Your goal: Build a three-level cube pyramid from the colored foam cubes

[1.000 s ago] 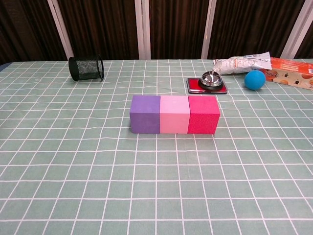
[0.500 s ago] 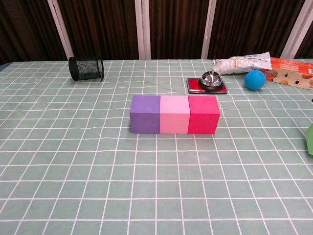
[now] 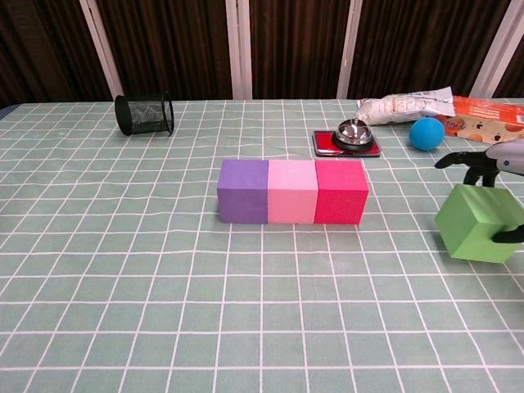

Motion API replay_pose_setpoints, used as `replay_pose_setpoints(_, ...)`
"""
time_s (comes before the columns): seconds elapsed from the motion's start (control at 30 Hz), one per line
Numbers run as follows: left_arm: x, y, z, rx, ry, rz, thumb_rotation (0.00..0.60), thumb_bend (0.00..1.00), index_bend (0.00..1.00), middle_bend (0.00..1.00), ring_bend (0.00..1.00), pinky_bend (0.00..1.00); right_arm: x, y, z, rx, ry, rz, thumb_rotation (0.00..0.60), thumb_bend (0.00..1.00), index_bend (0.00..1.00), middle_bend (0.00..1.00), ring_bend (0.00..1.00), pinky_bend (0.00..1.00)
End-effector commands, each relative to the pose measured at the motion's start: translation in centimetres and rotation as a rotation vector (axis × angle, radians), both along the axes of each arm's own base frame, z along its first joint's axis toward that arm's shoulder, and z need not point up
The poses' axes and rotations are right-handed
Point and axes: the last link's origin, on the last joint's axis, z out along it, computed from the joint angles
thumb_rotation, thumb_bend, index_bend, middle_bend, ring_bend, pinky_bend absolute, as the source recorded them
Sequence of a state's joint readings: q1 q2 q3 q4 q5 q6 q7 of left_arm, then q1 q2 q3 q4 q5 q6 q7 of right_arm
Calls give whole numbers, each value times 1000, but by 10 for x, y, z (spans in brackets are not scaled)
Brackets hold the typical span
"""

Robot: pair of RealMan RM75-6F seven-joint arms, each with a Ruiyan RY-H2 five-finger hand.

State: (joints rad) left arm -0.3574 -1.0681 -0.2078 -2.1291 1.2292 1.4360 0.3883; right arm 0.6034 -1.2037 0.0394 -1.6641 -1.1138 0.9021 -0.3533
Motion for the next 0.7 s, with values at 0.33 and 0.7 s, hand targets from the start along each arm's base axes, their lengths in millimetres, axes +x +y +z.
replay_pose_setpoints(0.33, 0, 0, 1, 0, -2, 0, 600, 109, 0, 0, 0, 0, 4, -6, -11, 25, 8, 52, 600, 253, 29, 432, 346, 61)
replay_pose_setpoints(0.7, 0, -1, 0, -4, -1, -2, 600, 109, 0, 0, 0, 0, -2, 1, -10, 19, -3, 9, 600, 253, 0, 173, 230, 61)
